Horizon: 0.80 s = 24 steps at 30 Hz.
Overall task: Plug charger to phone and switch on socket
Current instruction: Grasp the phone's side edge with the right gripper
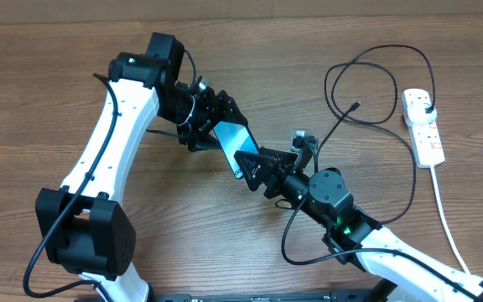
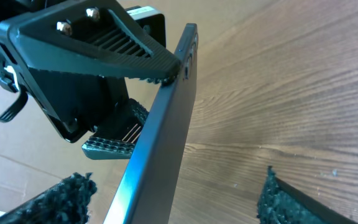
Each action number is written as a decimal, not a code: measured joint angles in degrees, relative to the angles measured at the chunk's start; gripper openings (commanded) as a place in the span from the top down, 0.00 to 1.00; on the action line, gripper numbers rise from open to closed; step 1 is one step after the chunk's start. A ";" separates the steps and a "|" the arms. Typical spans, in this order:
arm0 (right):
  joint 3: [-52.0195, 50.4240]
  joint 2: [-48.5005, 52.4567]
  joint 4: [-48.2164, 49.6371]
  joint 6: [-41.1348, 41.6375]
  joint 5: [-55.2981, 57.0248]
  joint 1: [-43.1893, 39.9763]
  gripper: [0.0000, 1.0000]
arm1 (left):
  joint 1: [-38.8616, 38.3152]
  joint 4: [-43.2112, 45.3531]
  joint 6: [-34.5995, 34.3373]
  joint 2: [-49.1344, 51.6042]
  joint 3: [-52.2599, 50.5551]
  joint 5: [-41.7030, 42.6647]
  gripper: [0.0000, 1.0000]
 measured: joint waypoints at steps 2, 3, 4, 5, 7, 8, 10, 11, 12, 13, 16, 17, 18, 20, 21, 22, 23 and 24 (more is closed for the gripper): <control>0.00 0.81 1.01 0.35 0.22 0.04 0.20 | 0.00 0.15 -0.74 0.00 0.00 -0.02 0.29; 0.00 1.11 1.49 0.46 0.42 0.11 0.24 | 0.00 0.28 -1.03 0.00 0.00 0.00 0.29; 0.00 1.25 1.84 0.42 0.48 0.15 0.27 | 0.00 0.48 -1.33 0.00 0.00 -0.02 0.29; 0.00 1.33 2.29 0.52 0.68 0.28 0.32 | 0.00 0.61 -1.55 0.00 0.00 -0.02 0.29; 0.00 1.46 3.52 0.68 0.96 0.63 0.39 | 0.00 0.76 -2.03 0.00 0.00 -0.02 0.30; 0.00 1.51 4.04 0.92 1.31 0.87 0.41 | 0.00 0.79 -2.25 0.00 0.00 -0.02 0.30; 0.00 1.53 4.66 1.18 2.47 1.55 0.43 | 0.00 0.79 -2.62 0.00 0.00 -0.02 0.30; 0.00 1.53 4.74 1.31 2.89 1.86 0.43 | 0.00 0.81 -2.69 0.00 0.00 -0.02 0.30; 0.00 1.53 4.74 1.42 3.80 2.27 0.43 | -0.02 0.92 -2.84 0.00 0.00 -0.02 0.30; 0.00 1.55 4.72 1.44 4.33 2.67 0.44 | -0.02 1.16 -2.89 0.00 0.00 -0.02 0.30; 0.02 1.92 4.79 1.53 6.25 3.78 0.48 | -0.07 1.81 -3.74 0.00 0.00 -0.02 0.30; 0.04 2.14 4.79 1.53 6.64 3.89 0.50 | -0.11 2.03 -4.02 0.00 0.00 -0.02 0.30; 0.13 2.54 4.79 1.51 7.04 4.13 0.52 | -0.13 2.19 -4.17 0.00 0.00 -0.02 0.30; 0.42 3.34 4.79 1.49 7.50 4.13 0.56 | -0.15 2.29 -4.42 0.00 0.00 -0.02 0.30; 0.70 3.96 4.76 1.55 7.82 4.13 0.59 | -0.35 2.29 -4.57 0.00 0.00 -0.02 0.30; 0.94 4.39 4.74 1.44 7.93 4.13 0.61 | -0.48 2.29 -4.68 0.00 0.00 -0.02 0.30; 1.27 4.83 4.72 1.46 8.09 4.11 0.64 | -0.55 2.29 -4.81 0.00 0.00 -0.02 0.30; 1.53 5.14 4.74 1.49 8.22 4.11 0.65 | -0.76 2.29 -5.03 0.00 0.00 -0.04 0.30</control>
